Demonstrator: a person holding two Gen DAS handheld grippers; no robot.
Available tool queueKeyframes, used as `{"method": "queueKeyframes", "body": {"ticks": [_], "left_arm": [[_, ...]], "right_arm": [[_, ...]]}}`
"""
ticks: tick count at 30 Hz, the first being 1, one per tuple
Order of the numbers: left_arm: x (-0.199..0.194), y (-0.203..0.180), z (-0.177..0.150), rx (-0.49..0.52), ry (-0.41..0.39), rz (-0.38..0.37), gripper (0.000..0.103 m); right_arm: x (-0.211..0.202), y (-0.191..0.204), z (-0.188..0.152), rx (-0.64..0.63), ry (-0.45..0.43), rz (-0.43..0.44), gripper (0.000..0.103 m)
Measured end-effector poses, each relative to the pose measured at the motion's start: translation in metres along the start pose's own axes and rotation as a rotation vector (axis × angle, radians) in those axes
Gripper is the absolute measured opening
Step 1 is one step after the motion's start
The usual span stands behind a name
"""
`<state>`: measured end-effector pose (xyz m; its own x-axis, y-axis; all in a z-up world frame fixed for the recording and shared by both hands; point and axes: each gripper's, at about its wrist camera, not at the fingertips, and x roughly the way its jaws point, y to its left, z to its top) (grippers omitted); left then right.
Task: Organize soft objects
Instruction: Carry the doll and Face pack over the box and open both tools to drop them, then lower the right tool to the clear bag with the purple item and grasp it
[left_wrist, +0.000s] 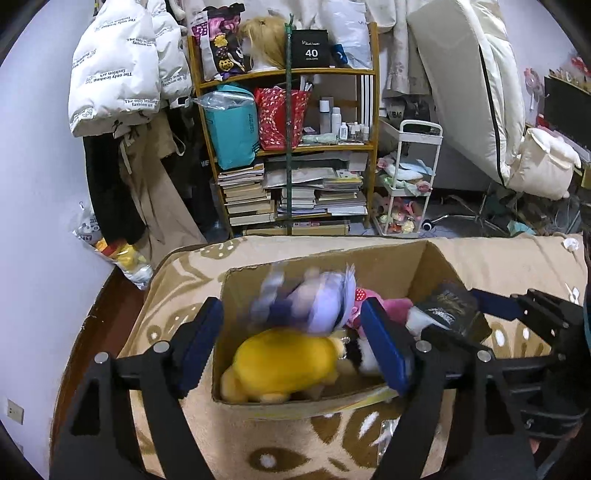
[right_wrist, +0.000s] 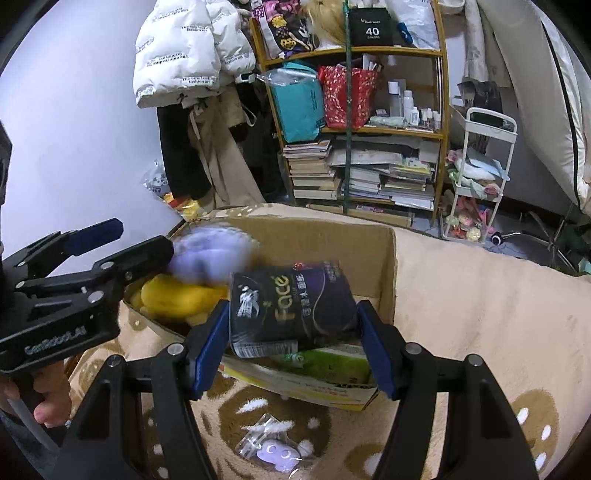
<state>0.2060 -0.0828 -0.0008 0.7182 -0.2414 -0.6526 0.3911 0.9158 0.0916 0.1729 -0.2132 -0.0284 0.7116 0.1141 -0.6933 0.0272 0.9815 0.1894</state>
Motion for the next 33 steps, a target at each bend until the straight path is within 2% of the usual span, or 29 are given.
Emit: {"method": "queueKeyframes", "body": {"ticks": [1,3,5,7,11,19,22,27,33], "left_arm": [[-0.001,0.0,-0.002,0.004,0.002,0.012,0.079],[-0.007,0.002,-0.007,0.009,0.003,0.033,0.082],[-0.015,0.005,-0.013,0.002,0.0,0.042,0.084],[-0.026,0.01,-0.021,-0.008,-0.002,0.053,0.086],[-0.05,0.017,-0.034,-0.015,-0.009,0.068,0.086],[-0.091,0.033,-0.056,-0.056,-0.023,0.107,0.087],[-0.099,0.035,-0.068,-0.05,-0.006,0.121,0.087],[-0.106,0.039,-0.085,-0.069,0.03,0.133,0.087],[-0.112,0.042,-0.094,-0.09,0.029,0.125,0.087]], "right_arm": [[0.0,0.0,0.001,0.005,0.001,0.002,0.073],[-0.002,-0.001,0.0,0.01,-0.008,0.009,0.084],[-0.006,0.0,0.0,0.007,-0.019,0.011,0.09],[-0.012,0.002,-0.001,0.002,-0.024,0.003,0.091],[-0.022,0.004,-0.007,0.019,-0.011,-0.007,0.1],[-0.035,0.002,-0.028,0.06,0.054,-0.019,0.101],[-0.033,0.002,-0.037,0.069,0.087,-0.013,0.101],[-0.02,0.007,-0.052,0.058,0.158,-0.002,0.101],[0.005,0.011,-0.069,0.013,0.246,-0.033,0.101]]}}
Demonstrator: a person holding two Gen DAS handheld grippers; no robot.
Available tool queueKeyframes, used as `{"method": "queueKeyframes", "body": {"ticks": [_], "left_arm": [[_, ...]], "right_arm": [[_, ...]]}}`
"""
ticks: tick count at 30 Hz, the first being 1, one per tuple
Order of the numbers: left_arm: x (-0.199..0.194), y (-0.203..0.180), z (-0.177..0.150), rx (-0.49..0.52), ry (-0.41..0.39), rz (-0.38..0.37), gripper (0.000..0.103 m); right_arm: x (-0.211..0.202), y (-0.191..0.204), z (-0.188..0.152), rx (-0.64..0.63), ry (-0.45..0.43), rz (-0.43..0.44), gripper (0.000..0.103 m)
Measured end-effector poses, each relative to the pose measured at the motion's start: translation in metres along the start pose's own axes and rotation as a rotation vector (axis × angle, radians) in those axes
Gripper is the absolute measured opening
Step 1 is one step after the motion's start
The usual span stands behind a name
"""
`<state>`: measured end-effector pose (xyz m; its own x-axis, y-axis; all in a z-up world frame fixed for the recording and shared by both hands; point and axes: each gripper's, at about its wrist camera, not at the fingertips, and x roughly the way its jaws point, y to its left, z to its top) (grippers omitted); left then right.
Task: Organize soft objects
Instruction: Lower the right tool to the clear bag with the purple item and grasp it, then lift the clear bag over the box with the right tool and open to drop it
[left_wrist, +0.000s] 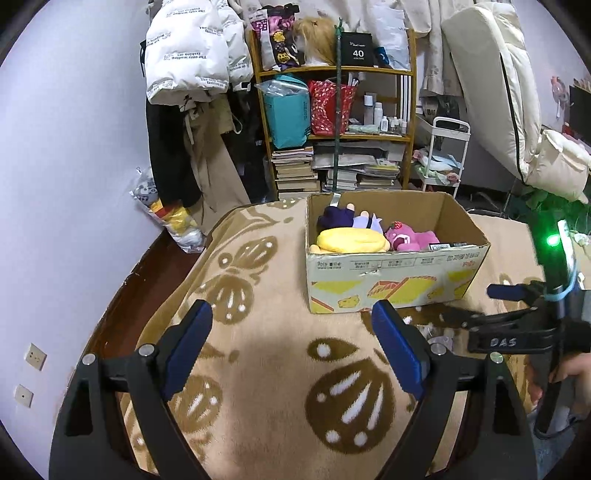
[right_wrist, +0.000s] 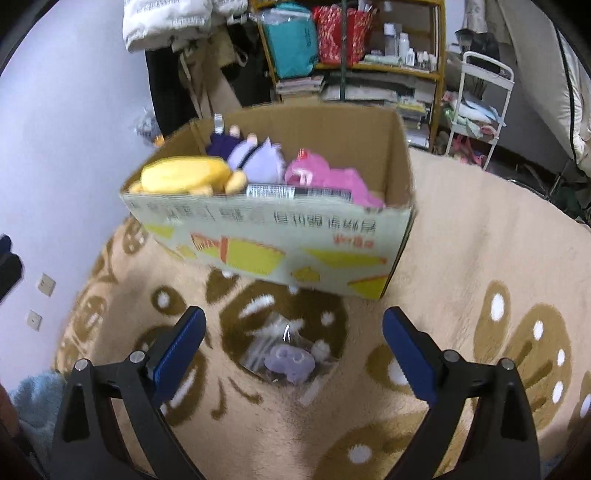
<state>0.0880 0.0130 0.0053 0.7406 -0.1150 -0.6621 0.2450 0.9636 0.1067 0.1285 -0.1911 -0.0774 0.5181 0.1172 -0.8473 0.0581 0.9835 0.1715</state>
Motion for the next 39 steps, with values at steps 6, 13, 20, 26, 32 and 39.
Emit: {"method": "queueKeyframes", "body": {"ticks": [6,13,20,26,32,39], "left_arm": [[0.004,-0.002,-0.003,0.023,0.011,-0.003,0.087],[0.005,-0.004,-0.002,0.04,-0.001,0.003,0.087],[0.0,-0.01,-0.001,0.074,-0.029,-0.002,0.087],[-0.004,-0.009,0.0,0.068,-0.045,-0.014,0.087],[-0.003,-0.01,-0.001,0.066,-0.03,-0.037,0.087],[-0.003,-0.009,0.0,0.053,-0.031,-0.045,0.087]], "right_arm": [[0.023,0.002,-0.005,-0.016,0.066,-0.014,0.101],[0.054,0.008,-0.014,-0.056,0.141,-0.039,0.101],[0.077,0.005,-0.021,-0.04,0.19,-0.046,0.101],[0.08,0.011,-0.029,-0.086,0.219,-0.088,0.099],[0.075,0.011,-0.031,-0.083,0.208,-0.131,0.075],[0.053,-0.004,-0.029,-0.019,0.17,-0.085,0.043]]}}
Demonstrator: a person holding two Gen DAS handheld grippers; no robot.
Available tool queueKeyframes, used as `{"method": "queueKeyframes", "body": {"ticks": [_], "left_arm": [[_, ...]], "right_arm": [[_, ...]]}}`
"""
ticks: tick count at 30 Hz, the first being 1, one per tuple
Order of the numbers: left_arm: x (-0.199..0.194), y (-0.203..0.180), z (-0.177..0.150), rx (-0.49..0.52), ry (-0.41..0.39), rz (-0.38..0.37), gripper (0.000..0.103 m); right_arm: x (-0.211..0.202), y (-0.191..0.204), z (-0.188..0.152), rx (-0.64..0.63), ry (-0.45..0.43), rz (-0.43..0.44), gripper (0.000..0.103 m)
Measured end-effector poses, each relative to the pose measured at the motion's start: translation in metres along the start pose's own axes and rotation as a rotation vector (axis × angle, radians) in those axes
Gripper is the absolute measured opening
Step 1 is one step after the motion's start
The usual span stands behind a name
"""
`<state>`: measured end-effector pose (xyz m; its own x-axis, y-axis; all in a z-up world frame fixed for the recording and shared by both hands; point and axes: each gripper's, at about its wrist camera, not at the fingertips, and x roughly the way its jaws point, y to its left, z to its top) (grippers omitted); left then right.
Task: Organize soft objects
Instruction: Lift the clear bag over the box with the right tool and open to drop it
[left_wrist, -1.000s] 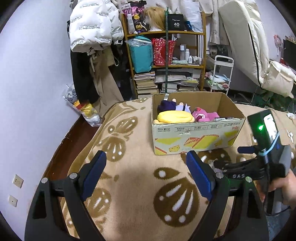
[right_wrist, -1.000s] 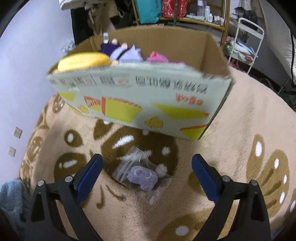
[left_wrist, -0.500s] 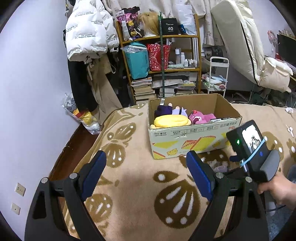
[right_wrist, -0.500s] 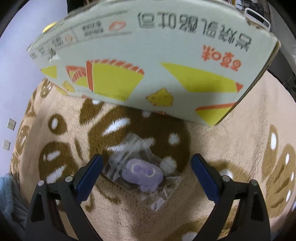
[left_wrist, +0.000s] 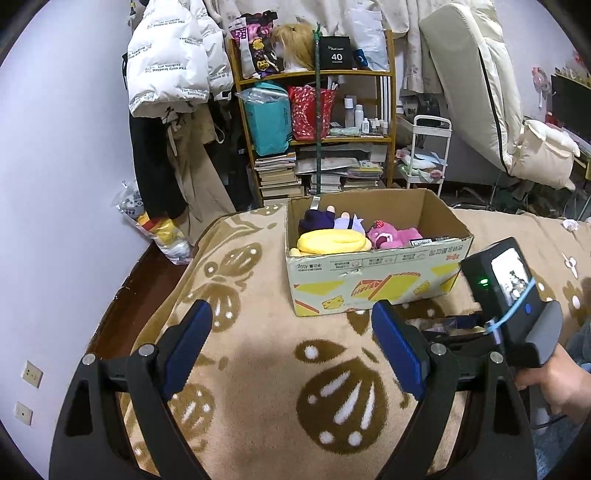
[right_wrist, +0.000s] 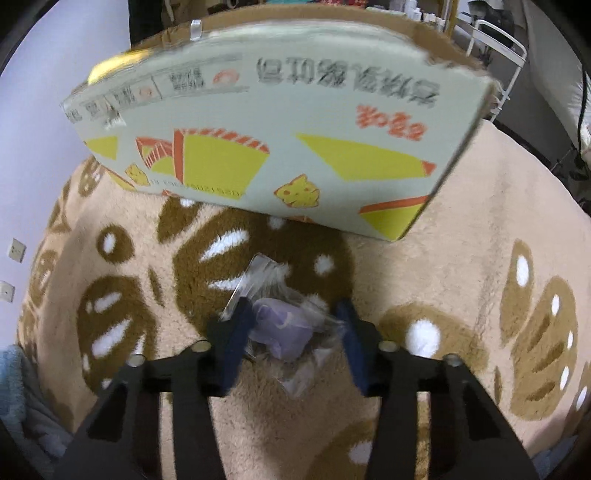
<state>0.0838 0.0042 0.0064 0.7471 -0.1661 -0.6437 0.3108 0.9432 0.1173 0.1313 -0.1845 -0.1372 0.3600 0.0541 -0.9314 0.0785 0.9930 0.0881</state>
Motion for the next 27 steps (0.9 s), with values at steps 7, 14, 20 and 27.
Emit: {"method": "queueKeyframes", "body": {"ticks": [7,14,20,27], "left_arm": [[-0.002,0.002,0.002,-0.019,-0.008,-0.006,0.087],[-0.006,0.008,0.001,-0.041,-0.02,0.002,0.087],[-0.011,0.011,0.003,-0.059,-0.041,-0.011,0.087],[-0.012,0.01,0.003,-0.051,-0.042,-0.003,0.087]], "right_arm": [[-0.032,-0.001,0.005,0.049,-0.079,0.145,0.012],[-0.054,0.019,0.002,-0.018,-0.145,0.138,0.008],[-0.113,0.018,0.011,-0.066,-0.324,0.17,0.008],[-0.154,0.0,0.034,-0.023,-0.51,0.171,0.008]]}}
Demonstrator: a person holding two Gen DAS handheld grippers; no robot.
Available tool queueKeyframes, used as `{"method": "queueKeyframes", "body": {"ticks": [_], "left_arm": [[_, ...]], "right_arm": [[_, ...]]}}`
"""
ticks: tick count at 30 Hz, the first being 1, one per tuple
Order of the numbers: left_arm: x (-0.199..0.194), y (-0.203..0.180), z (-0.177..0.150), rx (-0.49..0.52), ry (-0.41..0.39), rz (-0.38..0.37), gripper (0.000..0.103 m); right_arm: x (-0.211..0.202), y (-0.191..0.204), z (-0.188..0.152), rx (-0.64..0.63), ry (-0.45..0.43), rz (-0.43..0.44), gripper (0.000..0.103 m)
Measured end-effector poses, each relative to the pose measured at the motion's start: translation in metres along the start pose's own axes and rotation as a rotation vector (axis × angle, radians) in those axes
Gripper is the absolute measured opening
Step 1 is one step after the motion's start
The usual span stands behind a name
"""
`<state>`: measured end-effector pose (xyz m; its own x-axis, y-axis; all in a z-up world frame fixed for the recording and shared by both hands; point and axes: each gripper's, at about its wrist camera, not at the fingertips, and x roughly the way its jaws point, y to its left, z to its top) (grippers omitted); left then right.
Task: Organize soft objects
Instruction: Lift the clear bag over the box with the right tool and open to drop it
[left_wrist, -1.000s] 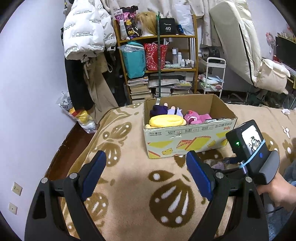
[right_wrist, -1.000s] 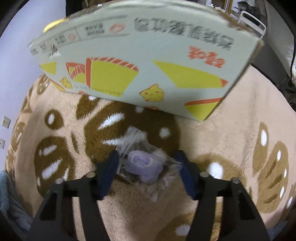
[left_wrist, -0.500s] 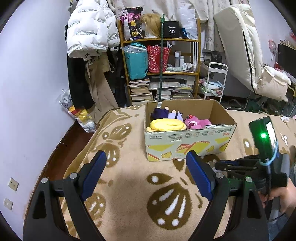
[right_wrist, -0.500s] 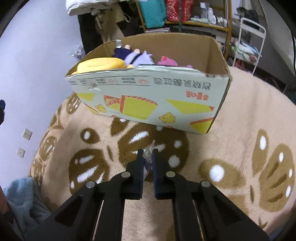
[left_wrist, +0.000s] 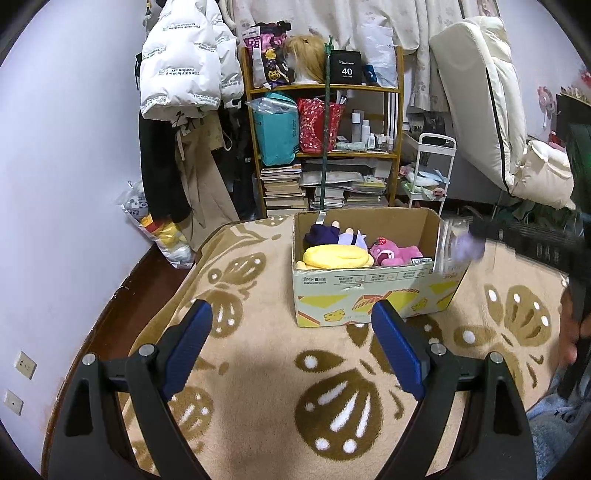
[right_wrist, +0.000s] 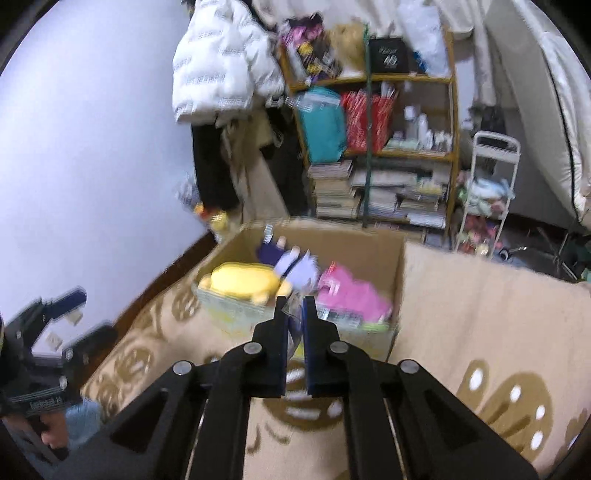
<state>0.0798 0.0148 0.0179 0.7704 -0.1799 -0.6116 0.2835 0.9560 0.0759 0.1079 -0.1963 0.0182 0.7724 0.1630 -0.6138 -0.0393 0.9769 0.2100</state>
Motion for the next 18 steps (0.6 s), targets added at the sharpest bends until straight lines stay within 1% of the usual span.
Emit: {"method": "queueKeyframes", "body": {"ticks": [2,7,9,11,15,17,18], "left_arm": [[0.001,0.0,0.0,0.002,0.006,0.003,0.087],[0.002,-0.002,-0.001,0.011,0.007,0.013,0.087],[0.001,-0.002,-0.001,0.011,0.006,0.012,0.087],[0.001,-0.003,-0.002,0.019,0.003,0.01,0.087],[-0.001,-0.005,-0.002,0.027,-0.007,0.009,0.087],[-0.001,-0.006,-0.002,0.033,-0.009,0.009,0.087],[-0.001,-0.006,-0.002,0.036,-0.01,0.013,0.087]], "right_arm": [[0.006,-0.006,0.01,0.012,-0.018,-0.028,0.008],[0.028,-0.02,0.023,0.017,-0.021,-0.101,0.008],[0.039,-0.025,0.027,0.059,-0.027,-0.113,0.008],[0.049,-0.025,0.03,0.076,-0.013,-0.126,0.009],[0.06,-0.02,0.031,0.063,0.013,-0.158,0.012],[0.059,-0.02,0.03,0.068,0.015,-0.153,0.013],[0.057,-0.019,0.03,0.067,0.009,-0.147,0.015]]}}
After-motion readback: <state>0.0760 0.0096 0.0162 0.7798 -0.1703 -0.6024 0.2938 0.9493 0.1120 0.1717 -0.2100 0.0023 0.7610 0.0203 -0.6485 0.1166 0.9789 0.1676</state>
